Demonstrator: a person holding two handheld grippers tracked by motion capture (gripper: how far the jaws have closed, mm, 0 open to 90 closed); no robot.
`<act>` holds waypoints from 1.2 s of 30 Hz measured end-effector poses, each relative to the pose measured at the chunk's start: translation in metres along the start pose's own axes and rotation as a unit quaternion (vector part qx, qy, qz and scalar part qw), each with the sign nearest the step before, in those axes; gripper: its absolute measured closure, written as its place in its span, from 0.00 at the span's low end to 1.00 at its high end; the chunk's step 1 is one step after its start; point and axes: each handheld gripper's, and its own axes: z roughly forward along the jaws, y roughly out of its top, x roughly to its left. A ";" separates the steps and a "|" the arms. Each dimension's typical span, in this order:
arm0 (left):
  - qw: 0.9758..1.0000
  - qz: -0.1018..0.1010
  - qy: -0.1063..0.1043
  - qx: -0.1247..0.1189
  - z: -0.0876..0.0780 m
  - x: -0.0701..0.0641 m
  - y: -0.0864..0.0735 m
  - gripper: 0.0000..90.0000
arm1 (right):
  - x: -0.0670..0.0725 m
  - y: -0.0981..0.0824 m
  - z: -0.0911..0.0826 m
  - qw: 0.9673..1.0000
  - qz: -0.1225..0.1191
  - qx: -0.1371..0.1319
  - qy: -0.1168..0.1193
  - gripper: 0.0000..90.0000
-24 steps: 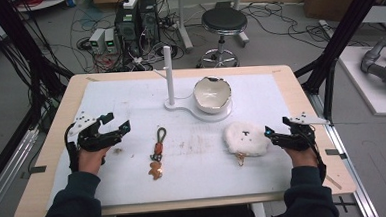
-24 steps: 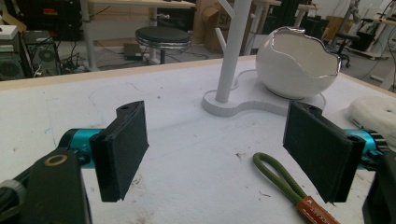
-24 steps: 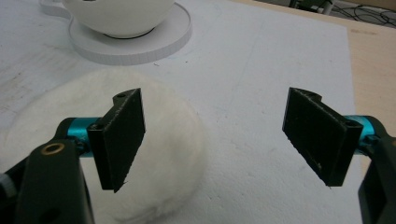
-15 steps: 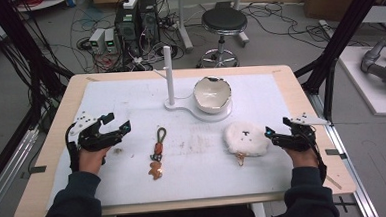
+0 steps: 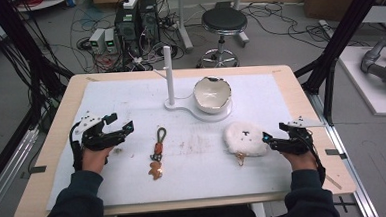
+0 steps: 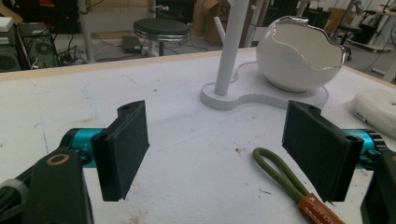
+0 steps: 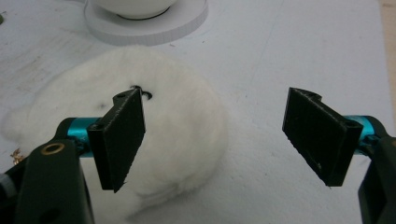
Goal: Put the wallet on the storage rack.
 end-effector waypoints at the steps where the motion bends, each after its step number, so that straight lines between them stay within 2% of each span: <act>1: 1.000 -0.001 -0.001 0.001 0.000 0.000 0.000 0.25 | 0.000 -0.001 0.001 1.000 0.002 0.003 0.005 0.24; 4: 1.000 0.002 0.000 0.003 0.002 -0.001 0.000 0.26 | 0.001 -0.005 0.006 0.999 0.002 0.030 0.024 0.24; 8: 1.000 0.002 -0.001 0.010 0.003 -0.001 -0.001 0.26 | 0.004 -0.008 0.012 0.998 0.002 0.050 0.033 0.24; 9: 1.000 0.004 -0.001 0.010 0.002 -0.002 -0.001 0.26 | 0.008 -0.010 0.017 0.997 -0.013 0.072 0.039 0.28; 10: 1.000 0.004 -0.001 0.010 0.002 -0.002 -0.001 0.26 | 0.008 -0.010 0.017 0.997 -0.013 0.072 0.039 0.28; 12: 1.000 0.007 -0.002 0.009 0.001 -0.003 -0.001 0.26 | 0.011 -0.012 0.024 0.993 -0.017 0.104 0.047 0.34; 13: 1.000 0.007 -0.002 0.009 0.001 -0.003 -0.001 0.26 | 0.010 -0.012 0.026 0.992 0.002 0.111 0.057 0.39; 14: 1.000 0.006 -0.002 0.012 0.000 -0.003 -0.001 0.26 | 0.010 -0.012 0.026 0.992 0.002 0.111 0.057 0.39; 15: 1.000 0.007 -0.002 0.014 0.000 -0.004 -0.001 0.26 | 0.008 -0.012 0.026 0.991 0.014 0.115 0.064 0.44; 16: 1.000 0.007 -0.001 0.013 0.000 -0.004 -0.002 0.26 | 0.008 -0.012 0.026 0.990 0.024 0.119 0.071 0.51; 17: 1.000 0.007 -0.002 0.013 -0.001 -0.004 -0.002 0.26 | 0.008 -0.010 0.025 0.988 0.032 0.123 0.082 0.63; 18: 1.000 0.006 -0.001 0.013 -0.001 -0.004 -0.002 0.26 | 0.008 -0.010 0.025 0.988 0.032 0.123 0.082 0.63; 19: 1.000 0.007 -0.001 0.013 -0.001 -0.004 -0.002 0.27 | 0.008 -0.008 0.025 0.989 0.028 0.118 0.084 0.77; 20: 1.000 0.007 -0.001 0.014 -0.001 -0.005 -0.002 0.27 | 0.008 -0.008 0.025 0.989 0.028 0.117 0.083 0.80; 26: 1.000 0.006 -0.002 0.018 0.000 -0.006 -0.002 0.27 | 0.010 -0.005 0.025 0.991 0.007 0.107 0.081 0.85; 27: 1.000 0.006 -0.006 0.021 0.001 -0.006 -0.002 0.28 | 0.010 -0.004 0.025 0.991 0.004 0.104 0.080 0.86; 28: 0.999 0.006 -0.026 0.026 0.002 -0.007 -0.002 0.37 | 0.011 -0.001 0.023 0.993 -0.007 0.085 0.079 0.87; 29: 0.999 0.004 -0.033 0.028 0.004 -0.009 -0.002 0.41 | 0.012 0.002 0.022 0.994 -0.014 0.074 0.083 0.87; 30: 0.999 0.004 -0.033 0.028 0.004 -0.009 -0.002 0.41 | 0.012 0.002 0.022 0.994 -0.014 0.074 0.083 0.87; 31: 0.999 0.001 -0.044 0.031 0.006 -0.011 -0.002 0.41 | 0.016 0.006 0.021 0.995 -0.027 0.051 0.087 0.87; 33: 0.998 -0.002 -0.050 0.031 0.007 -0.013 -0.001 0.41 | 0.018 0.008 0.020 0.995 -0.031 0.043 0.089 0.87; 34: 0.998 -0.010 -0.062 0.029 0.009 -0.016 -0.001 0.41 | 0.024 0.012 0.020 0.994 -0.044 0.029 0.094 0.87; 35: 0.998 -0.010 -0.062 0.029 0.009 -0.016 -0.001 0.41 | 0.024 0.012 0.020 0.994 -0.044 0.029 0.094 0.87; 36: 0.997 -0.012 -0.068 0.029 0.011 -0.018 0.000 0.40 | 0.031 0.016 0.019 0.993 -0.058 0.014 0.098 0.88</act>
